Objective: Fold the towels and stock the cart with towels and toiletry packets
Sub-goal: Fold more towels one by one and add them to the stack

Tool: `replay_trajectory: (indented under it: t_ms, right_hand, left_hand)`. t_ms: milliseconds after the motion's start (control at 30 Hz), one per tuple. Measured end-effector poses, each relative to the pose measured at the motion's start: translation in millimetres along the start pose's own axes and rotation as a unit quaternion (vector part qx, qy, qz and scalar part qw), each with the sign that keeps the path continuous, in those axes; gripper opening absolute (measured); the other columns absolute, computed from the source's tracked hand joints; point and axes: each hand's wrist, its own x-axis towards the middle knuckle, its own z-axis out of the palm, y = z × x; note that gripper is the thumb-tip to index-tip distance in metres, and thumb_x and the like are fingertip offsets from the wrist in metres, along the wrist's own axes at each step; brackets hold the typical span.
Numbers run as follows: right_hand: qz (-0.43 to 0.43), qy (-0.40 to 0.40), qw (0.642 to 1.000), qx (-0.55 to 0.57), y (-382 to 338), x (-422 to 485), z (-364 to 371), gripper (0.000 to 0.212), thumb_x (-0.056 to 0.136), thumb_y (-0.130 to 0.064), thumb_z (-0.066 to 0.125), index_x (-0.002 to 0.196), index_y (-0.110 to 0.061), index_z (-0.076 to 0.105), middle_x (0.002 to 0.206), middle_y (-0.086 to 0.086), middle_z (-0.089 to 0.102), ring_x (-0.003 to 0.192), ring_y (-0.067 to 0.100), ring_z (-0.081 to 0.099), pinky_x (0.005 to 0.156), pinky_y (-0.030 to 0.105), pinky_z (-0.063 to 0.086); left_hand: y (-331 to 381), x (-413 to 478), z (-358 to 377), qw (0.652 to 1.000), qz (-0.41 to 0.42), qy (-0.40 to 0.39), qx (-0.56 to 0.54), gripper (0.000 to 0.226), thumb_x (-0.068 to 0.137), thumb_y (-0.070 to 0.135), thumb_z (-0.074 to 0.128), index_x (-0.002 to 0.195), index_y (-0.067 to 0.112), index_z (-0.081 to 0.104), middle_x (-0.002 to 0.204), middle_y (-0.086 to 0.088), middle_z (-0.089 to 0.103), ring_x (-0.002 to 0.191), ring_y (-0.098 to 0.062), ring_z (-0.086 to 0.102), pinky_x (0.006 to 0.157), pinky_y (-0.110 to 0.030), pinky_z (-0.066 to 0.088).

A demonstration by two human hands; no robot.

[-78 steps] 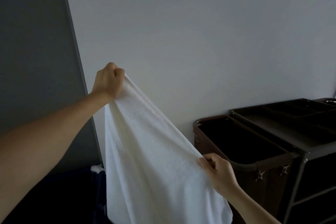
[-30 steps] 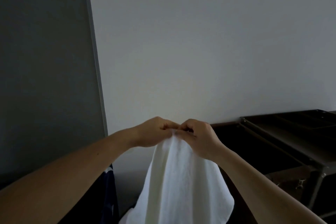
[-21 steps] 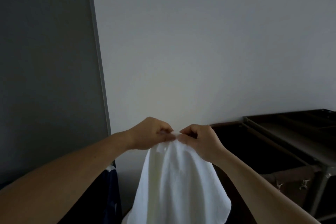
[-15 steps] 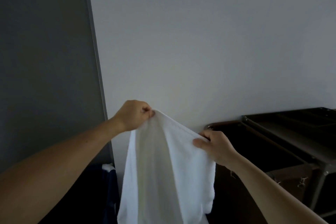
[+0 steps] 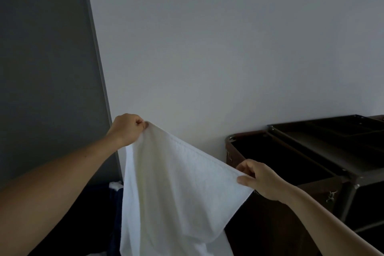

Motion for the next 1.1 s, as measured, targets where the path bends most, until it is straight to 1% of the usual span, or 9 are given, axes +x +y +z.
replay_trajectory:
  t_ms: [133, 267, 433, 533, 633, 867, 933, 1000, 1100]
  right_hand:
    - [0.035, 0.006, 0.999, 0.016, 17, -3, -4, 0.009, 0.095, -0.034, 0.065, 0.091, -0.026, 0.067, 0.083, -0.003, 0.068, 0.071, 0.01, 0.065, 0.061, 0.017, 0.049]
    - [0.046, 0.134, 0.975, 0.173, 26, -3, -20, 0.01, 0.092, -0.025, 0.068, 0.086, -0.017, 0.071, 0.07, 0.007, 0.064, 0.063, 0.017, 0.058, 0.063, 0.029, 0.049]
    - [0.022, 0.141, 0.853, 0.502, 6, -5, -36, 0.021, 0.091, -0.011, 0.062, 0.07, -0.008, 0.063, 0.072, 0.013, 0.055, 0.058, 0.018, 0.056, 0.054, 0.03, 0.048]
    - [0.102, 0.179, 0.789, 0.578, -2, -1, -37, 0.011, 0.089, -0.008, 0.064, 0.082, 0.0, 0.069, 0.08, 0.015, 0.069, 0.073, 0.026, 0.067, 0.07, 0.037, 0.053]
    - [0.174, 0.216, 0.832, 0.48, -9, 9, -18, 0.009, 0.09, -0.009, 0.066, 0.086, -0.001, 0.068, 0.082, 0.017, 0.061, 0.076, 0.032, 0.057, 0.066, 0.039, 0.048]
    - [0.078, 0.226, 0.939, 0.246, -71, 39, 28, 0.036, 0.089, -0.021, 0.067, 0.056, -0.01, 0.06, 0.044, 0.004, 0.057, 0.042, 0.021, 0.054, 0.052, 0.029, 0.047]
    - [0.051, 0.228, 0.954, 0.189, -89, 42, 40, 0.038, 0.087, -0.023, 0.066, 0.053, -0.005, 0.059, 0.047, 0.01, 0.06, 0.045, 0.028, 0.058, 0.052, 0.032, 0.049]
    - [0.022, 0.239, 0.96, 0.145, -102, 44, 52, 0.037, 0.085, -0.024, 0.066, 0.054, -0.004, 0.058, 0.053, 0.012, 0.062, 0.045, 0.02, 0.056, 0.05, 0.028, 0.046]
    - [-0.002, 0.26, 0.959, 0.118, -115, 42, 64, 0.029, 0.087, -0.024, 0.063, 0.06, -0.014, 0.062, 0.057, -0.001, 0.062, 0.053, 0.005, 0.055, 0.049, 0.018, 0.041]
  left_hand:
    - [1, 3, 1, 1.0, -0.013, 0.01, 0.008, 0.038, 0.098, 0.037, 0.058, 0.088, 0.004, 0.073, 0.088, -0.011, 0.073, 0.077, -0.019, 0.056, 0.07, -0.028, 0.038]
    - [-3, 1, 6, 0.999, -0.042, 0.004, 0.003, 0.04, 0.098, 0.037, 0.058, 0.082, 0.002, 0.071, 0.084, -0.014, 0.072, 0.074, -0.023, 0.06, 0.059, -0.03, 0.039]
    - [-11, 0, 14, 0.991, -0.102, -0.048, -0.072, 0.023, 0.098, 0.026, 0.056, 0.082, 0.012, 0.066, 0.087, -0.011, 0.064, 0.078, -0.021, 0.055, 0.062, -0.029, 0.041]
    - [-22, -5, 15, 0.969, -0.162, -0.069, -0.171, 0.023, 0.1, 0.016, 0.054, 0.112, 0.008, 0.072, 0.113, -0.001, 0.062, 0.109, -0.024, 0.059, 0.089, -0.033, 0.047]
    - [-19, -18, 23, 0.953, -0.187, -0.101, -0.218, 0.027, 0.098, 0.006, 0.052, 0.119, 0.008, 0.07, 0.132, -0.007, 0.062, 0.121, -0.026, 0.055, 0.096, -0.036, 0.047]
    - [64, -52, 43, 0.962, -0.079, -0.134, -0.223, 0.037, 0.099, 0.015, 0.055, 0.135, 0.006, 0.056, 0.133, -0.01, 0.057, 0.12, -0.028, 0.056, 0.104, -0.037, 0.045]
    - [84, -64, 48, 0.974, -0.036, -0.121, -0.189, 0.013, 0.097, 0.017, 0.055, 0.105, 0.013, 0.065, 0.105, -0.007, 0.058, 0.098, -0.026, 0.059, 0.086, -0.031, 0.046]
    - [98, -77, 53, 0.98, 0.014, -0.112, -0.163, 0.028, 0.092, 0.016, 0.055, 0.065, 0.019, 0.048, 0.071, -0.002, 0.05, 0.067, -0.021, 0.049, 0.063, -0.029, 0.036]
    - [101, -89, 63, 0.979, 0.024, -0.115, -0.167, 0.043, 0.092, 0.019, 0.054, 0.052, 0.014, 0.039, 0.048, 0.004, 0.039, 0.044, -0.009, 0.036, 0.045, -0.021, 0.026]
